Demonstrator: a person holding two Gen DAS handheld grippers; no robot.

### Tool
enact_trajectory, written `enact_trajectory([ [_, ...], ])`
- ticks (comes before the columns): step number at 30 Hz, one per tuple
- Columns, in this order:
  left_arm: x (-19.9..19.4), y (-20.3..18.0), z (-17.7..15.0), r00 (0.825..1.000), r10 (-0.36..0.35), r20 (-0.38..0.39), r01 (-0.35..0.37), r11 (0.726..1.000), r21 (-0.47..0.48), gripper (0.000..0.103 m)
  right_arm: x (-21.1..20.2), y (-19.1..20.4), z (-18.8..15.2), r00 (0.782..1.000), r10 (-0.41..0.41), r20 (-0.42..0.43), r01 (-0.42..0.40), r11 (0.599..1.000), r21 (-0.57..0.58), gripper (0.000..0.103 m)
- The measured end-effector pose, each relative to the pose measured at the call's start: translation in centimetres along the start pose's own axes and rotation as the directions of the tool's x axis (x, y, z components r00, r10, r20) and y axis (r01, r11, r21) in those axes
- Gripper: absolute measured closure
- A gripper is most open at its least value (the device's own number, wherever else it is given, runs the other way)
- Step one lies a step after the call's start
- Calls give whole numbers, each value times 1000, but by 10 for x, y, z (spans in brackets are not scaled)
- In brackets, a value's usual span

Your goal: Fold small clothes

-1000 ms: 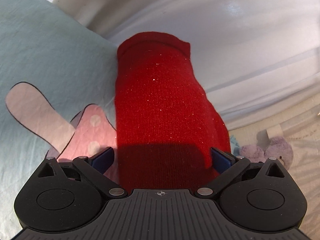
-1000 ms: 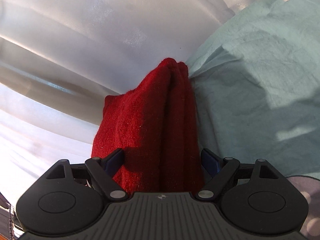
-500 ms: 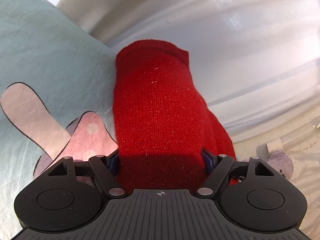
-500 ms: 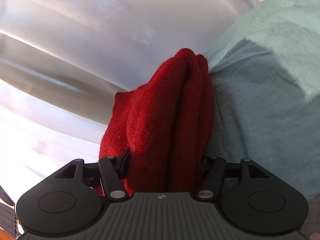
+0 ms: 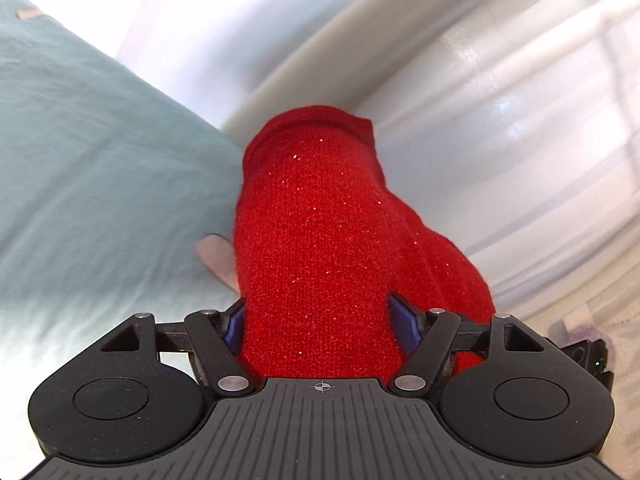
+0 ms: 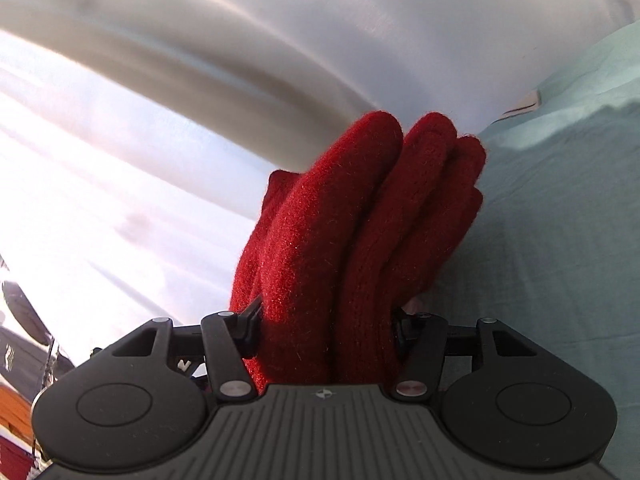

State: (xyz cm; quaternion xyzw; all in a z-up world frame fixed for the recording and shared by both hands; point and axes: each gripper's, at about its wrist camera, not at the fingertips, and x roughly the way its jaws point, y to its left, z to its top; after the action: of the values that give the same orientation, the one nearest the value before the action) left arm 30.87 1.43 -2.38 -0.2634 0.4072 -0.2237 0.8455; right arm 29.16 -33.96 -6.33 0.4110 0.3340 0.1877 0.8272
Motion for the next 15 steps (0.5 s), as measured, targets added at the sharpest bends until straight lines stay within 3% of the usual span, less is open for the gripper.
enact_trajectory([
  [2, -12, 17, -2, 996, 83, -4, -84, 996, -7, 28, 19, 8, -9, 998, -36, -44, 36, 999, -8, 37],
  [3, -20, 25, -3, 994, 112, 1, -112, 994, -13, 28, 28, 12, -14, 994, -93, -63, 92, 996, -16, 32],
  [5, -42, 38, -4, 994, 99, 41, -97, 995, -36, 23, 36, 23, -20, 964, -261, -56, 257, 964, -75, 31],
  [6, -53, 42, -2, 990, 120, 72, -116, 992, -48, 18, 35, 31, -23, 951, -309, -32, 304, 946, -115, 30],
  [9, -79, 45, 6, 962, 199, 188, -190, 980, -66, 16, 20, 63, -23, 908, -402, 116, 418, 884, -211, 29],
  [12, -82, 33, 15, 914, 267, 304, -255, 964, -79, 9, 20, 100, -22, 880, -394, 266, 462, 840, -284, 30],
  [15, -54, 17, 31, 896, 290, 337, -258, 956, -136, 7, 47, 125, -20, 898, -338, 281, 416, 859, -297, 40],
])
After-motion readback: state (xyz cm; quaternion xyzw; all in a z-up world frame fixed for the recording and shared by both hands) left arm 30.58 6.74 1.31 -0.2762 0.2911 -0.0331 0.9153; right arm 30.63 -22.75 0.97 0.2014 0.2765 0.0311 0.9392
